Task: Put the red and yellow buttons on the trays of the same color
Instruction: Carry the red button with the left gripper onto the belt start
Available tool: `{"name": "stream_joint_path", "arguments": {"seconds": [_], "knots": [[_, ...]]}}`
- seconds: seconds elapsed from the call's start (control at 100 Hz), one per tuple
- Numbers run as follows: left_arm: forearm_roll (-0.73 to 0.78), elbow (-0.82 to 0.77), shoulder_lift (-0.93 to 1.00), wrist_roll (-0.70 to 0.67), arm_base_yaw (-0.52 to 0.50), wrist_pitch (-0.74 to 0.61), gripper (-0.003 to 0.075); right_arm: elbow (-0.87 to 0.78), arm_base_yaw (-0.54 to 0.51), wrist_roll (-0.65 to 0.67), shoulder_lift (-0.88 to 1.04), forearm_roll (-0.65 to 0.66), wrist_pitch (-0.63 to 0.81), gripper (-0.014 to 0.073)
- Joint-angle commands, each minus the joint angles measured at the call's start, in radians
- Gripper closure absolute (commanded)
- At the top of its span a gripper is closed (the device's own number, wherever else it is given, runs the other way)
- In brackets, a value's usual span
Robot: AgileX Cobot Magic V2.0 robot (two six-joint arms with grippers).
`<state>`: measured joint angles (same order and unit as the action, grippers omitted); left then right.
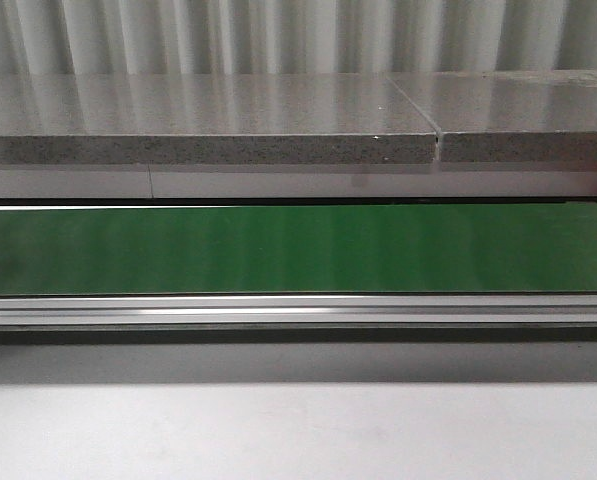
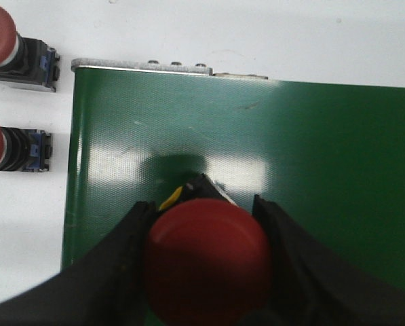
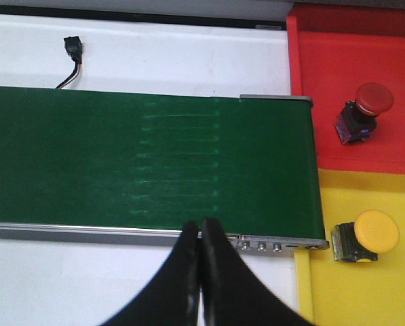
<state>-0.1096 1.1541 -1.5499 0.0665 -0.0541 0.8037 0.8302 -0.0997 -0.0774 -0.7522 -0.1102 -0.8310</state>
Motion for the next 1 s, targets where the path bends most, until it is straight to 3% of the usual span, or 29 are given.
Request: {"name": "stream_joint_path", "arguments": {"seconds": [0.0,0.21,0.3,0.42,0.59,0.66,0.99], "knots": [[-0.004,0.033,0.02,0.004,0.005,-0.028,0.074,0.025,0.0,-0.009,0.005,-0.003,0.066,0.0661],[-0.004,0.031,0.008,0.004,0.005,-0.013,0.0735,0.025,0.0,-0.009,0.005,-0.003,0.066,0.0661],[-0.003,0.031,0.008,0.004,0.005,-0.009,0.0678,0.025,0.0,-0.009,0.005,-0.003,0.066,0.0661],[-0.003,0.031,0.008,0.004,0.005,-0.002,0.0513,0.025,0.0,-0.009,0.005,-0.003,0.066,0.0661],[-0.009,0.031,0.008,0.032,0.01,0.031,0.0179,0.025,0.0,-0.009,0.005,-0.003,0.066,0.0661],[-0.01,0.031,0.01,0.037,0.021,0.033,0.0109,0.025,0.0,-0.009,0.005,-0.003,0.066,0.0661],[-0.008,0.129,0.069,0.057,0.133,0.105,0.0101,0.025,0.0,-0.009,0.005,-0.003,0.066,0.0661]]}}
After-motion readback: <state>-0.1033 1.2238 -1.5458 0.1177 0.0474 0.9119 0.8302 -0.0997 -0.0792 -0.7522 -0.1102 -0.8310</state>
